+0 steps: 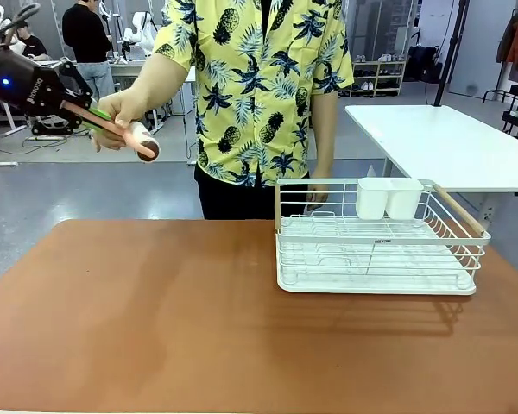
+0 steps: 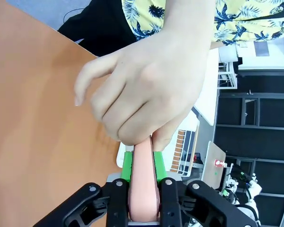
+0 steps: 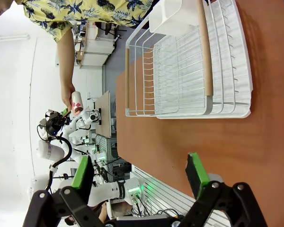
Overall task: Clean the table.
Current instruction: Pick up the Lint Roller when the human hands it over.
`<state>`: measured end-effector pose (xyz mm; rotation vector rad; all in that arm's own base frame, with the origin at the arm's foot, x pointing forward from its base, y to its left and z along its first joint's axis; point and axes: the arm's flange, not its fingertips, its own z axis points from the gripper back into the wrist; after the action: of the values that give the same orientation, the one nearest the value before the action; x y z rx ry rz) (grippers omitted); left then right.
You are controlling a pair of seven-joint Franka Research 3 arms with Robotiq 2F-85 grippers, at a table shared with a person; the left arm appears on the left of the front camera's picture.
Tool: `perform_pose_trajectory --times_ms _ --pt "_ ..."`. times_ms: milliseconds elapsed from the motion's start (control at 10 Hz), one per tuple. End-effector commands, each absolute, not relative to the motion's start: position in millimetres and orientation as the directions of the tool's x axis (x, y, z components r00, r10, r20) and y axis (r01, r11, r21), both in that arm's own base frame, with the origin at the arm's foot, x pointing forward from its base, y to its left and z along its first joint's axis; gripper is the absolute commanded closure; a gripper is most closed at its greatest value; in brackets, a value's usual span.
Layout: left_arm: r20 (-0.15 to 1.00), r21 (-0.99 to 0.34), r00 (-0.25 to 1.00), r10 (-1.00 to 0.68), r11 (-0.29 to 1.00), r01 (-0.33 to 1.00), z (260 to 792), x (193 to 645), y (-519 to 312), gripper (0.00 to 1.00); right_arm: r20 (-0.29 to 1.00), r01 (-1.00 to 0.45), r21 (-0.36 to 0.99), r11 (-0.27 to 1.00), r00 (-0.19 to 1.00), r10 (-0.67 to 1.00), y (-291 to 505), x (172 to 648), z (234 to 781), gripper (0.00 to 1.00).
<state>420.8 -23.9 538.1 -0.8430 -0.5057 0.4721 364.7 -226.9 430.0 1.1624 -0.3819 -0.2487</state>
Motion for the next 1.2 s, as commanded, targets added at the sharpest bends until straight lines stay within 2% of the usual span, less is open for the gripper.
perform_pose_trajectory --times_ms 0,1100 --pt "0.235 -0.804 0.756 0.611 0.559 -0.203 540 427 -31 1.0 0.179 -0.025 0.926 0.376 0.907 -0.382 -228 364 432 0.0" --pt "0.239 -0.791 0.776 0.584 0.581 -0.193 537 425 -36 0.99 0.179 -0.025 0.926 0.376 0.907 -0.382 -228 364 432 0.0"
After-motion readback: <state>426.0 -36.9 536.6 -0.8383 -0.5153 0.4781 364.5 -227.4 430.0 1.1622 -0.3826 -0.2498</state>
